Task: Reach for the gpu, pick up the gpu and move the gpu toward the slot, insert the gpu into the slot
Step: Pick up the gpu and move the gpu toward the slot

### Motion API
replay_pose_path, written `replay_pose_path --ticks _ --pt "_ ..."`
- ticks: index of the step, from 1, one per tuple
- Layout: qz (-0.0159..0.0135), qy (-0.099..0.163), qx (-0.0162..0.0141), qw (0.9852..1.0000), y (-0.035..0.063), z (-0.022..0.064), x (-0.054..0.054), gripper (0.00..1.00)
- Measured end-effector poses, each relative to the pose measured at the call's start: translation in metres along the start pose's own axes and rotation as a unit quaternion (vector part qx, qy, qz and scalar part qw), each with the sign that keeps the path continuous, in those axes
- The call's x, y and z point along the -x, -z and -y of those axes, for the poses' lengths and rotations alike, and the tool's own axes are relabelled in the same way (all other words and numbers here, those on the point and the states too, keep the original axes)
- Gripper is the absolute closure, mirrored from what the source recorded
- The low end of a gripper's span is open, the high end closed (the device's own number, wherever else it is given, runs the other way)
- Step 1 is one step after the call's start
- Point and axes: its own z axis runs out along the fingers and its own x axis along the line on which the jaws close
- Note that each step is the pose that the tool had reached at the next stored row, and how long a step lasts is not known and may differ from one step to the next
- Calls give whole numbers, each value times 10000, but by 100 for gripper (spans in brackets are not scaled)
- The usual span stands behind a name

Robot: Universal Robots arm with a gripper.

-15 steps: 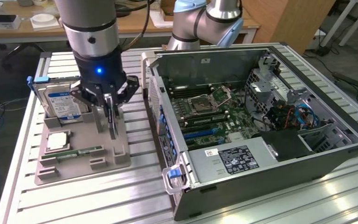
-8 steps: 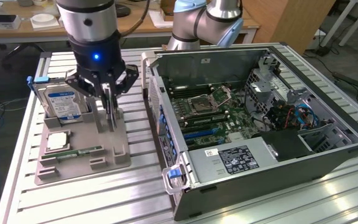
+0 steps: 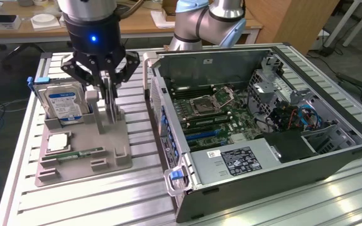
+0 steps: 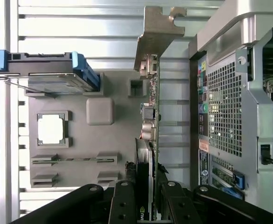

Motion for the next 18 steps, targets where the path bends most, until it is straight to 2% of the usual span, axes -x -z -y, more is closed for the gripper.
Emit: replay_pose_path --ticks 4,8,18 --pt "-1 38 -5 10000 51 -4 1 73" --pt "-16 192 -3 9998 74 -7 1 73" --pt "-22 275 0 9996 338 -27 8 73"
